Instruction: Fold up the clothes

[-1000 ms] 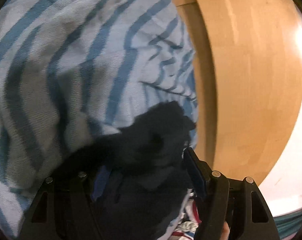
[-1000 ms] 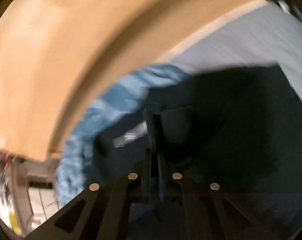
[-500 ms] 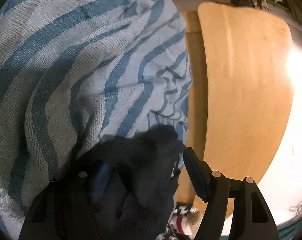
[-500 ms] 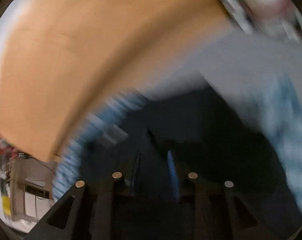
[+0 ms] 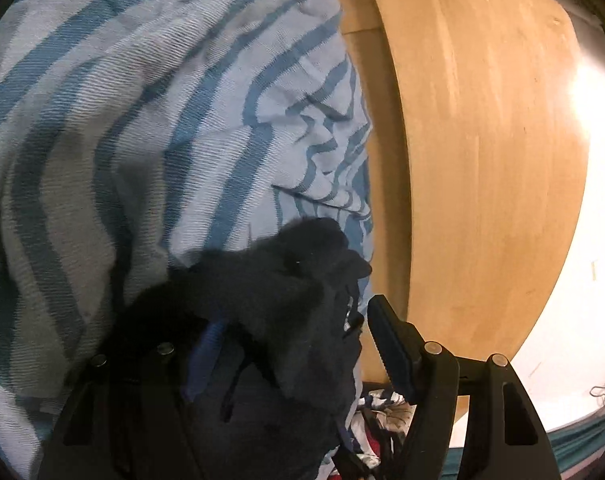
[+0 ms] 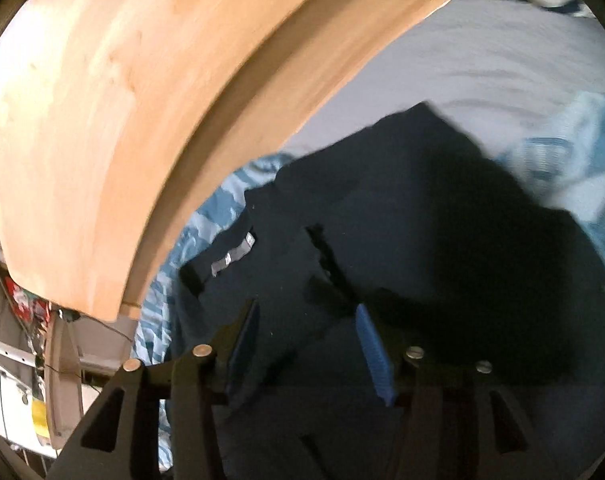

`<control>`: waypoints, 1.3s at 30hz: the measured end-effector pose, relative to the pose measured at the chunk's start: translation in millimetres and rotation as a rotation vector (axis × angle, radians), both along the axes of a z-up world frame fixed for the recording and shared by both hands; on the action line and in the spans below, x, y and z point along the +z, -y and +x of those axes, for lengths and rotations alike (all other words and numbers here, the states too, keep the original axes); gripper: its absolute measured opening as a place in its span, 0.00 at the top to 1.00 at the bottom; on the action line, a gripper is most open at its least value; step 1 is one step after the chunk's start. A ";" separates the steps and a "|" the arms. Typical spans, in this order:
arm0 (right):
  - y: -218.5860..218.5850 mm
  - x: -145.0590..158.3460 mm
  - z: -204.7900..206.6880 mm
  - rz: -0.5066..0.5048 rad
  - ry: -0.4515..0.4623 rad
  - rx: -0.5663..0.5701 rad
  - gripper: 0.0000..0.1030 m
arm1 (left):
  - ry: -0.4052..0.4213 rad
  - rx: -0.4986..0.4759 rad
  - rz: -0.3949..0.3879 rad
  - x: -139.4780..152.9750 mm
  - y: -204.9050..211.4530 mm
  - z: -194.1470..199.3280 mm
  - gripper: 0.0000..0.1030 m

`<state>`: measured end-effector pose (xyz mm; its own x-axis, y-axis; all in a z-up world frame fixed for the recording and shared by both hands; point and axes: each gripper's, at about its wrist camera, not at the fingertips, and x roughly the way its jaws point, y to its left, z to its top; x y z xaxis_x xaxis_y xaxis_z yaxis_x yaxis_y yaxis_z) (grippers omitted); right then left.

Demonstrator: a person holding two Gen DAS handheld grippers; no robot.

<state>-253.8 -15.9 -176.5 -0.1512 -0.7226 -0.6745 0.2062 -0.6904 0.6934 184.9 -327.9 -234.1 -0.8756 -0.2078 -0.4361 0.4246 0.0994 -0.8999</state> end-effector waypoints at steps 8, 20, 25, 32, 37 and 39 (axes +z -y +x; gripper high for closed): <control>29.2 -3.3 -5.9 -0.035 0.028 0.051 0.91 | -0.057 -0.022 -0.013 0.2 7.2 -3.0 0.31; 83.0 206.9 46.6 -0.451 -0.270 0.293 0.91 | -0.021 -0.446 -0.182 17.7 -36.2 -72.2 0.54; 75.8 246.0 70.4 -0.530 -0.345 0.305 0.91 | 0.261 -0.315 -0.302 32.2 -29.7 -91.5 0.79; 55.3 250.2 82.1 -0.580 -0.365 0.300 0.91 | 0.307 0.001 -0.297 55.3 5.2 -20.0 0.83; 69.8 212.9 88.0 -0.492 -0.327 0.329 0.96 | 0.352 0.221 -0.192 36.7 28.7 3.3 0.83; 74.1 188.6 85.4 -0.427 -0.296 0.323 0.96 | 0.317 0.149 -0.141 24.5 35.3 -14.3 0.83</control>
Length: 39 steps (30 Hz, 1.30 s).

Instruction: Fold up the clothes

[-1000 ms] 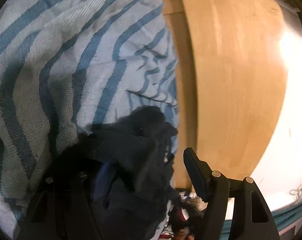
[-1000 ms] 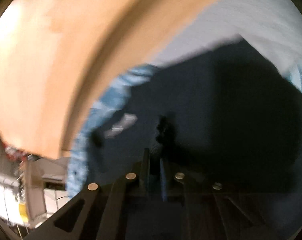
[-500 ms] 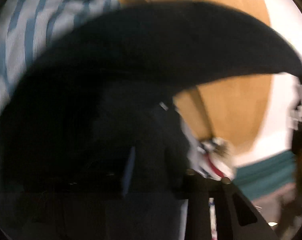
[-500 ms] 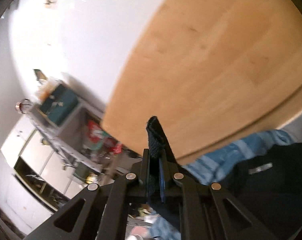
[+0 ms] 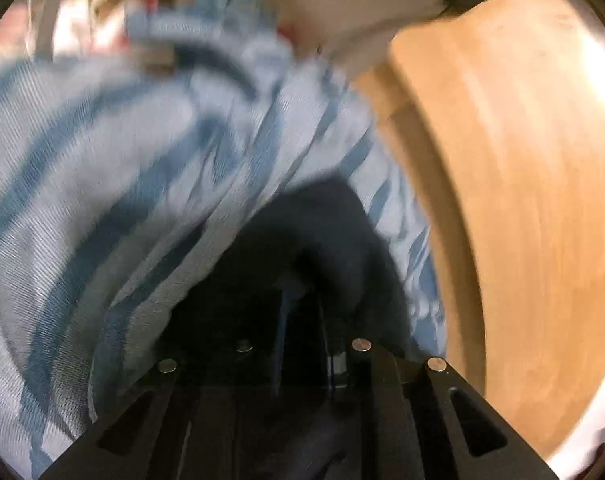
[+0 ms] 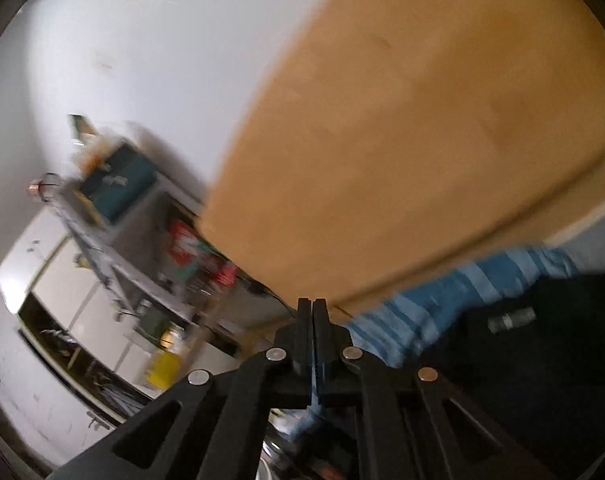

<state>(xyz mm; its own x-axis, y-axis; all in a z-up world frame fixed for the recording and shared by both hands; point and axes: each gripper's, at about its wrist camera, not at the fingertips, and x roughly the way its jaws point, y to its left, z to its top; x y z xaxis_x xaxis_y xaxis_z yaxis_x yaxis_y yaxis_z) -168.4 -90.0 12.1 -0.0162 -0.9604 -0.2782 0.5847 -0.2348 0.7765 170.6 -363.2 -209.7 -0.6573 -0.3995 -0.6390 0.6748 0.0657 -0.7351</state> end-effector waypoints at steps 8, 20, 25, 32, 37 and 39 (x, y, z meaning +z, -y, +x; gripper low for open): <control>15.2 -126.4 -7.7 0.267 0.216 0.071 0.72 | -0.015 -0.124 0.015 -11.3 -37.4 -0.3 0.82; 94.9 -227.3 37.9 0.487 0.379 0.232 0.94 | -0.053 -0.160 0.034 -2.4 -49.6 14.2 0.82; 58.2 -147.2 38.1 0.385 0.152 0.239 0.95 | -0.050 -0.168 -0.001 10.0 -54.7 39.1 0.82; -31.0 -105.9 -23.0 0.618 -0.085 -0.025 0.94 | -0.092 -0.155 0.033 18.3 -55.2 40.9 0.61; -46.3 -146.9 -59.7 0.658 0.058 -0.174 0.82 | -0.074 -0.204 0.007 22.6 -42.5 28.8 0.52; -48.0 -154.7 -57.2 0.615 0.102 -0.199 0.73 | -0.030 -0.238 -0.035 31.0 -34.9 -2.0 0.52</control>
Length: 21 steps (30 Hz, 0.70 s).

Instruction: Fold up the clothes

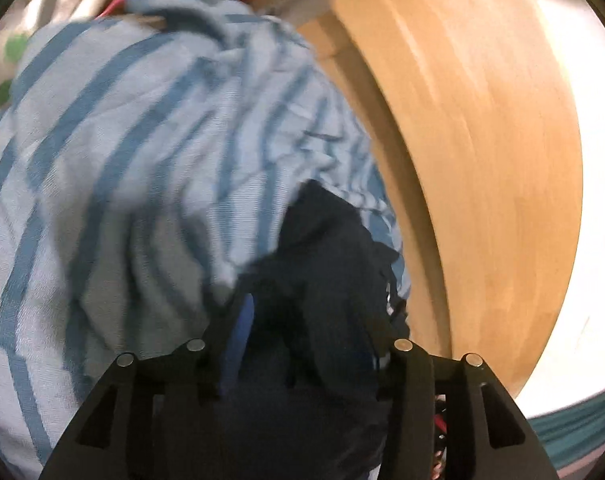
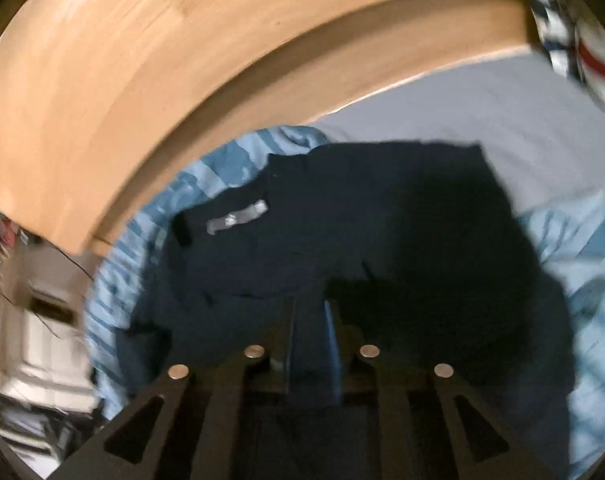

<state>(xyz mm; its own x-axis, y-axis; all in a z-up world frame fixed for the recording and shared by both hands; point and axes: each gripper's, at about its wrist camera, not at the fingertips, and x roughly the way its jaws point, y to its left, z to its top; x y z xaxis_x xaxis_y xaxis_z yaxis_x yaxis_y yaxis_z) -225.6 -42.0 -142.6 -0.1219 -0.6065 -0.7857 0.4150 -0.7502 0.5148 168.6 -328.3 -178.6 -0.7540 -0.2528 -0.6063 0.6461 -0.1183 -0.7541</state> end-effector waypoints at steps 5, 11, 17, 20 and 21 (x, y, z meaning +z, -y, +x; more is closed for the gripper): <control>16.2 4.0 33.1 -0.024 -0.047 0.105 0.57 | 0.125 -0.006 -0.136 24.1 -5.3 26.3 0.52; 83.5 6.6 88.0 -0.051 -0.045 0.430 0.54 | 0.097 -0.096 0.077 -31.0 34.4 10.6 0.52; 147.0 3.5 125.0 -0.077 0.024 0.612 0.33 | -0.007 -0.119 0.091 -38.9 32.5 21.9 0.66; 183.9 -1.5 132.9 -0.059 0.111 0.642 0.30 | -0.025 -0.169 0.025 -28.3 36.8 27.0 0.65; 192.4 -7.1 130.0 -0.054 0.176 0.611 0.30 | -0.022 -0.195 0.026 -26.3 39.6 27.9 0.62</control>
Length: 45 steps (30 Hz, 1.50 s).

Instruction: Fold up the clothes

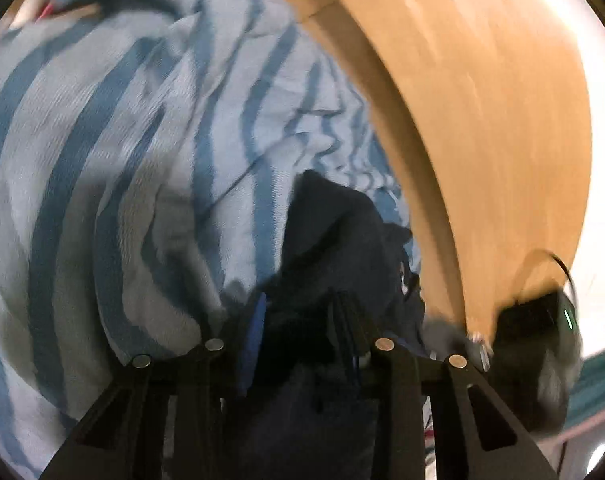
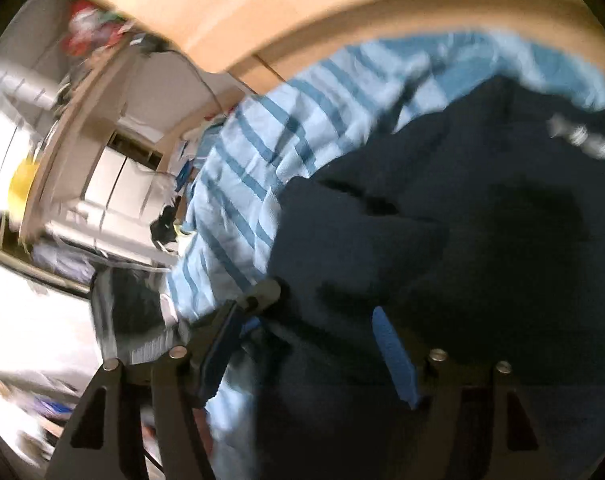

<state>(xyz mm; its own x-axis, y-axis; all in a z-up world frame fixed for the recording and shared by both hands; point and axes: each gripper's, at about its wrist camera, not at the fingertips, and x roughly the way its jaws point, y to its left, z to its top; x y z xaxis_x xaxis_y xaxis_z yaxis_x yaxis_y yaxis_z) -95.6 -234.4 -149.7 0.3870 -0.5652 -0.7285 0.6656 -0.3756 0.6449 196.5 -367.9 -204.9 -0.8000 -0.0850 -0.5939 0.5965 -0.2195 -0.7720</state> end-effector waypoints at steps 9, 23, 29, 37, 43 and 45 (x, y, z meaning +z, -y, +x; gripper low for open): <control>29.2 9.9 2.7 -0.024 0.058 -0.053 0.40 | 0.082 -0.239 -0.125 -2.3 8.4 -28.5 0.77; 111.7 -15.0 22.4 0.194 -0.129 -0.011 0.93 | 0.060 -0.252 0.022 -14.8 -20.4 18.1 0.90; 99.8 -18.7 16.4 0.145 -0.077 -0.059 0.93 | 0.103 -0.253 -0.053 1.2 -35.5 42.1 0.94; 94.3 2.6 31.3 0.226 -0.177 0.034 0.43 | 0.174 -0.313 -0.251 28.7 -9.4 10.5 0.33; 96.1 -20.6 25.4 0.232 -0.144 0.030 0.91 | 0.299 -0.466 -0.382 26.5 -46.2 0.2 0.33; 81.6 -15.5 1.7 0.147 -0.025 -0.061 0.92 | 0.330 -0.456 -0.472 30.5 -60.0 0.1 0.33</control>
<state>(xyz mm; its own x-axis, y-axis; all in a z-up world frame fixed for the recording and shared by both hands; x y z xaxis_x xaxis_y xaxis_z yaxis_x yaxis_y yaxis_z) -93.9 -316.1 -165.3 0.3360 -0.4737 -0.8141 0.6539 -0.5048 0.5636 196.6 -307.9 -174.4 -0.6028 -0.0922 -0.7925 0.5514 -0.7661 -0.3303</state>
